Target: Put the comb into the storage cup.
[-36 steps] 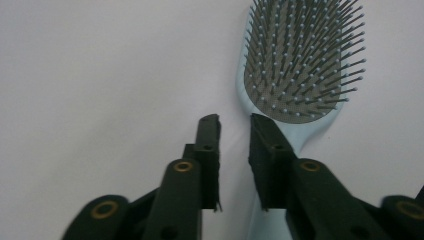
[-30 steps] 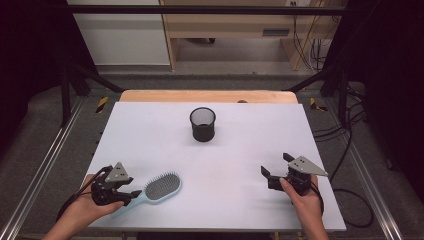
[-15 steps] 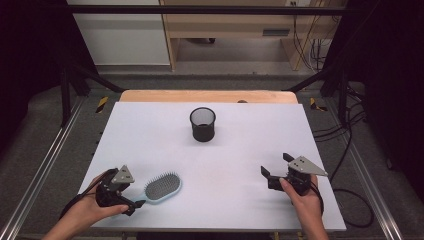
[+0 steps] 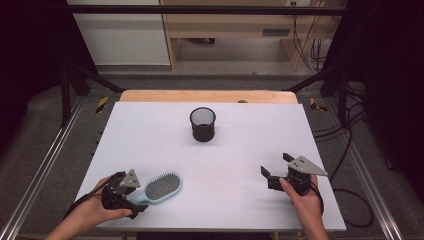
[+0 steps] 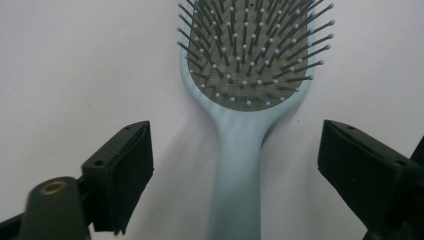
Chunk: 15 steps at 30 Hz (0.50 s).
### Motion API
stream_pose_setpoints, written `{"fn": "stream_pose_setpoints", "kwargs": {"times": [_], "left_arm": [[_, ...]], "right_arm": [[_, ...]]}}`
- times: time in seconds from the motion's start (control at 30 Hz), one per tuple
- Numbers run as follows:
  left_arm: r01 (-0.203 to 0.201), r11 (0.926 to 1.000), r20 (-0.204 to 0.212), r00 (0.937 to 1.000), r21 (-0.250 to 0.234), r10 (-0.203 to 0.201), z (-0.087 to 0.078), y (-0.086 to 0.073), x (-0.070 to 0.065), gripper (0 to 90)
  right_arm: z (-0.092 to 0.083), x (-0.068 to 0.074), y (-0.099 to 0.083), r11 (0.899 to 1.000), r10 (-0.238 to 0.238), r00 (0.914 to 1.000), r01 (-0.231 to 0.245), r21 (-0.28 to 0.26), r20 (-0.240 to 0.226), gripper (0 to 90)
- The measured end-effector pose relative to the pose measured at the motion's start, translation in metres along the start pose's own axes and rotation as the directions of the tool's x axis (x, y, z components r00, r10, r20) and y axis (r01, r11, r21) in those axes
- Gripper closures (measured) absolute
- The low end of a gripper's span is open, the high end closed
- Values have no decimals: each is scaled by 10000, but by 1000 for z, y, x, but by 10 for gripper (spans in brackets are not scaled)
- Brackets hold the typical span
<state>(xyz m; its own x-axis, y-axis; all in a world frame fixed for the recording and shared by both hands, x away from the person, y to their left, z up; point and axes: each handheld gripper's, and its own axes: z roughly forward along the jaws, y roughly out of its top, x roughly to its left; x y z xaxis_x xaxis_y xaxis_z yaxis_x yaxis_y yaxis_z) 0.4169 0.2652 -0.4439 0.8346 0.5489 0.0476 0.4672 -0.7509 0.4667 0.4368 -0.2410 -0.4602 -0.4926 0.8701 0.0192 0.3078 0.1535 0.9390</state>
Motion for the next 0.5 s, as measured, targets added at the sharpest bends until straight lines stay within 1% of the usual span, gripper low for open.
{"fn": "stream_pose_setpoints", "kwargs": {"times": [0.07, 0.13, 0.2, 0.27, 0.43, 0.5], "left_arm": [[17, 10000, 94, 10000, 77, -18, 1, 0, 0, 218], [-27, 9999, 213, 9998, 139, 24, 2, 1, 1, 286], [-39, 9998, 313, 9995, 203, 33, 3, 1, 1, 318], [-79, 9997, 412, 9991, 252, 68, 3, 1, 1, 371], [-119, 9994, 492, 9987, 325, 103, 3, 3, 2, 427], [-210, 9991, 556, 9983, 369, 190, 3, 3, 2, 468]], "right_arm": [[0, 0, 0, 10000, -12, 10000, 12, 6, 2, 55], [0, 0, 0, 10000, -9, 10000, 9, 12, -5, 55], [0, 0, 0, 10000, -6, 10000, 6, 11, -3, 55], [0, 0, 0, 10000, -13, 10000, 13, 13, -2, 55], [0, 0, 0, 10000, -41, 10000, 41, 25, 4, 55], [0, 0, 0, 10000, -34, 10000, 34, 41, 1, 55]]}}
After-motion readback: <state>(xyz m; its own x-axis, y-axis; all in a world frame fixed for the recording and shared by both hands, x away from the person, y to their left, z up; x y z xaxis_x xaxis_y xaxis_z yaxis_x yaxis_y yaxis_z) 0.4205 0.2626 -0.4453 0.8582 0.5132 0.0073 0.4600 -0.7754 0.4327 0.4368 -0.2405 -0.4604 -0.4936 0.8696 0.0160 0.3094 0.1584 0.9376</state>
